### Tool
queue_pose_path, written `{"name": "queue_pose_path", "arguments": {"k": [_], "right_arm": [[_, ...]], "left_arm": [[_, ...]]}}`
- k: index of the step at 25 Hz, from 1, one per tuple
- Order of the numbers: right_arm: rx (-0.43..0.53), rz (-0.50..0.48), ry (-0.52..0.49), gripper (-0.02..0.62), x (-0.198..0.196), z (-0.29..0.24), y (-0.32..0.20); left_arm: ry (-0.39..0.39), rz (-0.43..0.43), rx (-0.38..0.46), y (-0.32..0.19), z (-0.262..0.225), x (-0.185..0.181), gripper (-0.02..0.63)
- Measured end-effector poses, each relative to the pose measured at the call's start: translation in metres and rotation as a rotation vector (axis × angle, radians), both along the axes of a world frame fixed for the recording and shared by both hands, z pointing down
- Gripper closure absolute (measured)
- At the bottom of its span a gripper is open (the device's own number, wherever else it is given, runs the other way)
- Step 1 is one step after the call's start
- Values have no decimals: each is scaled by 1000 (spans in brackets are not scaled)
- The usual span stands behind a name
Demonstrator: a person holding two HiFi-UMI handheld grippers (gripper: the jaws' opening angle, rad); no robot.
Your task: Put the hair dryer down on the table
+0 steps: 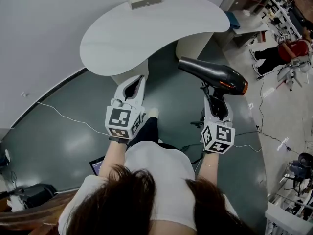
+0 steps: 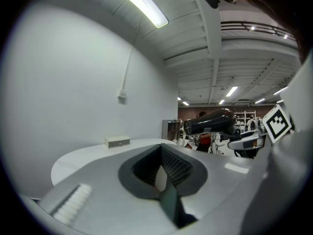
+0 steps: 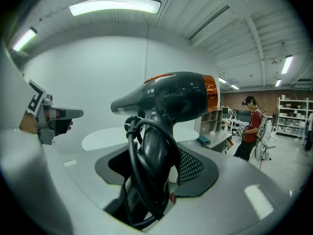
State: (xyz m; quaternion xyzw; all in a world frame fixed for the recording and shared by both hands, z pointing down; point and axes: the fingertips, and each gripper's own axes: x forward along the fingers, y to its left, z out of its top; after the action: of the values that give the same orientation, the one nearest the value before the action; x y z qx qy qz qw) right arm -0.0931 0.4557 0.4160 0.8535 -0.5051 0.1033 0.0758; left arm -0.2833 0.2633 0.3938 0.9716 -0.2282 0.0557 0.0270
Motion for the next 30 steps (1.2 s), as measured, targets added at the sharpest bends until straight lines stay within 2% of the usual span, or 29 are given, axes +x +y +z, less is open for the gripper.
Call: {"name": "queue_pose_path", "arguments": {"k": [15, 21, 30], "right_arm": [[-1, 26, 15, 362, 92, -18, -139], [-18, 37, 16, 362, 108, -16, -177], [-45, 30, -9, 362, 123, -9, -213]], "left_arm": [[13, 26, 6, -146, -19, 95, 551], [14, 33, 0, -186, -16, 111, 550], [4, 20, -34, -220, -3, 118, 551]]}}
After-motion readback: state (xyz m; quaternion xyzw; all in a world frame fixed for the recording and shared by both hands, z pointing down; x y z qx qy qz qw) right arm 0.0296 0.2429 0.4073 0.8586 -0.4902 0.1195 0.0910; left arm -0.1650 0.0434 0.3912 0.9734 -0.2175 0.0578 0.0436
